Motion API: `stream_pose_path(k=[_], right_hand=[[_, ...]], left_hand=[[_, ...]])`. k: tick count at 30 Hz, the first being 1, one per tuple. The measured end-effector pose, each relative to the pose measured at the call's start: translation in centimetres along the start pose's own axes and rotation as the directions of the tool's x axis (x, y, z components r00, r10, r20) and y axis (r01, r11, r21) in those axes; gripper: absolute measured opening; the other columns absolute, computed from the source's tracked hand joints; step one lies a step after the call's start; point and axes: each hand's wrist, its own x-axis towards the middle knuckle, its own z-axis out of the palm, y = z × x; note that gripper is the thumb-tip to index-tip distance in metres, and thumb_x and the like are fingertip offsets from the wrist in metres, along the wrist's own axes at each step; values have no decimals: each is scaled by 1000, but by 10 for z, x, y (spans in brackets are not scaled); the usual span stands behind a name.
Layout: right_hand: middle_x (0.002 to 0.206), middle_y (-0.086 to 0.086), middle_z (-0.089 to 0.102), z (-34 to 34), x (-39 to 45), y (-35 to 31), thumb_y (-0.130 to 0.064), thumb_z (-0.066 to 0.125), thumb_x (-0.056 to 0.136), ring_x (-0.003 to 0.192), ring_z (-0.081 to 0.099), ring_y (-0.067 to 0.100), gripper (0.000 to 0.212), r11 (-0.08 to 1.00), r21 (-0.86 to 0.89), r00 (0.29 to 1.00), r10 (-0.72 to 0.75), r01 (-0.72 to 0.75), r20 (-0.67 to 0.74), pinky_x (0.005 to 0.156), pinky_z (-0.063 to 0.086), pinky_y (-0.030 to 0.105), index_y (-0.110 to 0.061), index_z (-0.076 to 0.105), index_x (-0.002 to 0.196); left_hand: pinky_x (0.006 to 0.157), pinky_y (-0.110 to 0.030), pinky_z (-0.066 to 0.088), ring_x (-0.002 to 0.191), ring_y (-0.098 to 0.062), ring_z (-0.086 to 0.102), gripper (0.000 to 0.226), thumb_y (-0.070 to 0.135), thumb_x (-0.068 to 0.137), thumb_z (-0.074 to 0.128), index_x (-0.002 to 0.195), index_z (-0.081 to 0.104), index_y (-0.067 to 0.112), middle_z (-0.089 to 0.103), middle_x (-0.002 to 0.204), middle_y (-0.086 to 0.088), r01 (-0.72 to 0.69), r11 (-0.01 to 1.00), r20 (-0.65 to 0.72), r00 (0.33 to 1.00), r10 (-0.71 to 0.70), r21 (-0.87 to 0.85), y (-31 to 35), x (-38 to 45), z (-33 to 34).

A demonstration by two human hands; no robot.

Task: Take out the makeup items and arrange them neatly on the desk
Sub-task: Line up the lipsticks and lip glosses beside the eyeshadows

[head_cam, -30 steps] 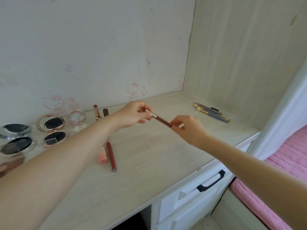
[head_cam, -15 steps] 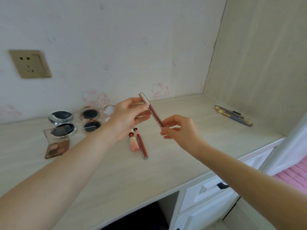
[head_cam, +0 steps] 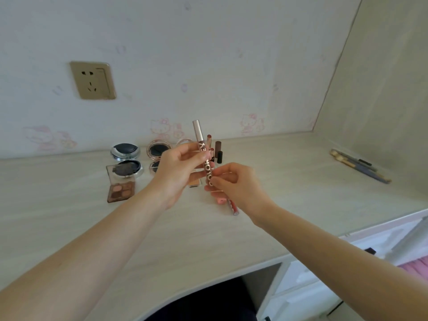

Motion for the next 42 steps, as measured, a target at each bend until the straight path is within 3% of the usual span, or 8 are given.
stream_pose_path(k=[3,7,13,21,25,28,34,42], right_hand=[[83,6,75,9,0,0,-13,68,87,74,73,13,6,998,-58,1000,-10,11,24,52,49,15,-12,63,90],[85,4,74,15,4,1,-14,64,89,76,72,11,3,995,-99,1000,-20,21,13,49,45,11,-14,65,92],[88,4,71,26,11,2,-24,57,94,76,69,13,4,993,-93,997,-65,67,28,48,46,15,-25,61,95],[70,-9,69,46,13,28,-32,57,93,67,66,6,14,910,-364,974,-142,199,179,63,51,24,-25,68,87],[71,-17,68,48,12,40,-36,57,93,67,62,-2,15,861,-435,956,-176,265,235,68,46,20,-31,70,87],[70,-17,66,47,9,47,-36,57,91,71,62,1,14,783,-463,909,-338,416,245,76,49,30,-31,71,90],[73,-13,65,45,7,50,-39,54,91,72,61,8,19,681,-430,805,-521,592,283,73,50,48,-29,70,95],[87,-16,61,39,6,50,-20,65,89,81,58,-2,15,597,-442,737,-609,669,293,77,42,10,-16,74,100]], left_hand=[[68,-31,56,82,-22,70,15,12,87,67,101,70,10,71,87,-12,-22,999,-52,998,24,44,1,-3,-13],[66,-25,57,77,-16,71,15,14,85,70,94,73,25,73,82,1,-86,967,-71,992,106,239,2,-12,-34],[68,-14,45,75,-2,60,22,19,82,73,93,70,38,66,83,13,-215,625,48,961,273,750,-8,-33,-63],[84,-10,32,87,-2,50,34,14,81,73,114,70,19,54,94,16,-387,207,301,886,353,899,-17,-61,-93],[78,-19,42,84,-2,49,35,15,75,78,108,67,18,62,87,10,-343,237,228,885,405,909,-24,-74,-100],[70,-24,45,80,-10,54,16,15,77,79,89,69,13,63,83,7,-392,185,274,845,460,901,-25,-78,-102],[73,-27,46,80,-13,54,17,18,79,70,89,72,5,67,84,1,-474,165,341,796,501,865,-23,-79,-105],[69,-7,38,75,7,53,15,23,80,72,93,75,16,63,79,17,-423,379,256,872,417,823,-21,-80,-107]])
